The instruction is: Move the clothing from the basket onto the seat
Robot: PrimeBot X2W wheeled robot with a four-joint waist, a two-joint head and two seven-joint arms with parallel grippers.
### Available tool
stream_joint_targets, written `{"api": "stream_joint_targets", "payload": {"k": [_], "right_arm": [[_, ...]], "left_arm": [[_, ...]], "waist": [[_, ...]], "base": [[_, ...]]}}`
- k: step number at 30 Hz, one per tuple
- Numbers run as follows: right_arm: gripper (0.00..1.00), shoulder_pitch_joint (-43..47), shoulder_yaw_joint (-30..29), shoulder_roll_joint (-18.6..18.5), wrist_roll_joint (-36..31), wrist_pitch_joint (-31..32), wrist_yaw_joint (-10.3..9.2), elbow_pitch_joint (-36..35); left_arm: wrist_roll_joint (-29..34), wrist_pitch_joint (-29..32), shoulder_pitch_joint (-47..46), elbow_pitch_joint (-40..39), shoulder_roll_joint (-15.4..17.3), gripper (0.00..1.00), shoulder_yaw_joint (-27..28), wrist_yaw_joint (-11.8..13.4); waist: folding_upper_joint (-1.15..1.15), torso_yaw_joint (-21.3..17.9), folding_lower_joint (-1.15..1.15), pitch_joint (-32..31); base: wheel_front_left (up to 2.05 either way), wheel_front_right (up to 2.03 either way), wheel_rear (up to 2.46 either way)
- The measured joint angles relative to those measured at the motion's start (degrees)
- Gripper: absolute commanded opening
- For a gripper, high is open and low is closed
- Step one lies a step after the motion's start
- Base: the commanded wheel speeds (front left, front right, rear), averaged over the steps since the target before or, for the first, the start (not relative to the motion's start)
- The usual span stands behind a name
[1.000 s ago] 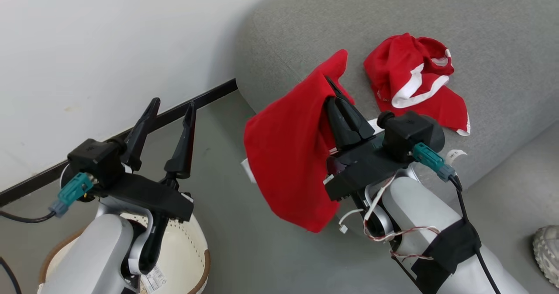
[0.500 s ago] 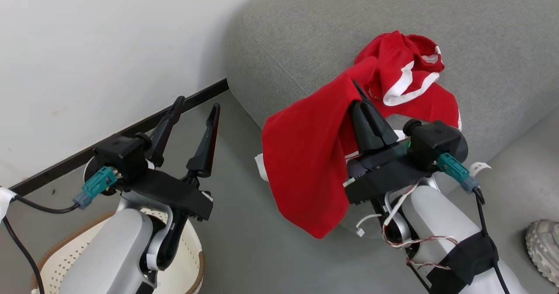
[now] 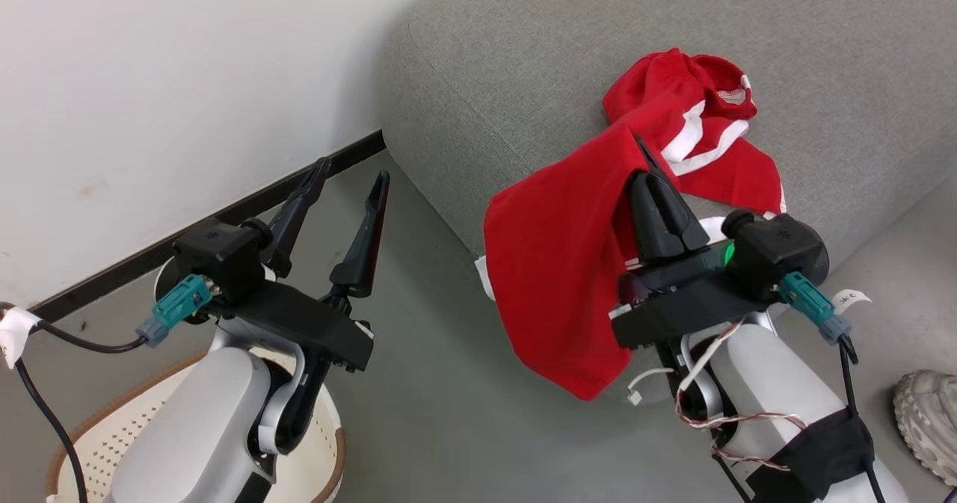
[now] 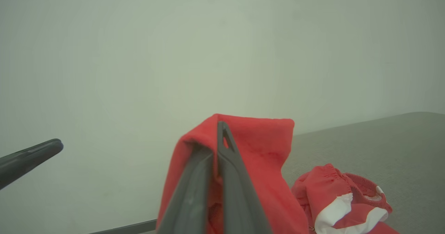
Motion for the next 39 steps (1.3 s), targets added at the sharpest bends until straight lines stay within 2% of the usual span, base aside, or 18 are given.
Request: {"api": "stream_joint_targets", "payload": {"k": [16, 30, 39], "right_arm": [[0.0, -4.5, -5.4, -2.5, -0.2, 0.0, 0.0, 1.3], [0.0, -14.7, -10.6, -4.8, 0.5, -0.3, 0.0, 6.4], [0.0, -18.6, -14.5, -7.5, 0.4, -0.4, 0.0, 6.3]], "left_arm": [[0.0, -0.1, 0.5, 0.0, 1.1, 1.0, 0.2, 0.0], [0.0, -0.1, 2.6, -2.8, 3.7, 1.0, 1.0, 0.5], [0.1, 0.8, 2.6, -4.2, 4.7, 1.0, 0.8, 0.5]], "waist": [[0.0, 0.4, 0.0, 1.2], [0.0, 0.9, 0.0, 4.0], [0.0, 2.1, 0.0, 6.4]], "base": [[0.0, 0.0, 0.0], [0.0, 0.0, 0.0], [0.0, 0.0, 0.0]]}}
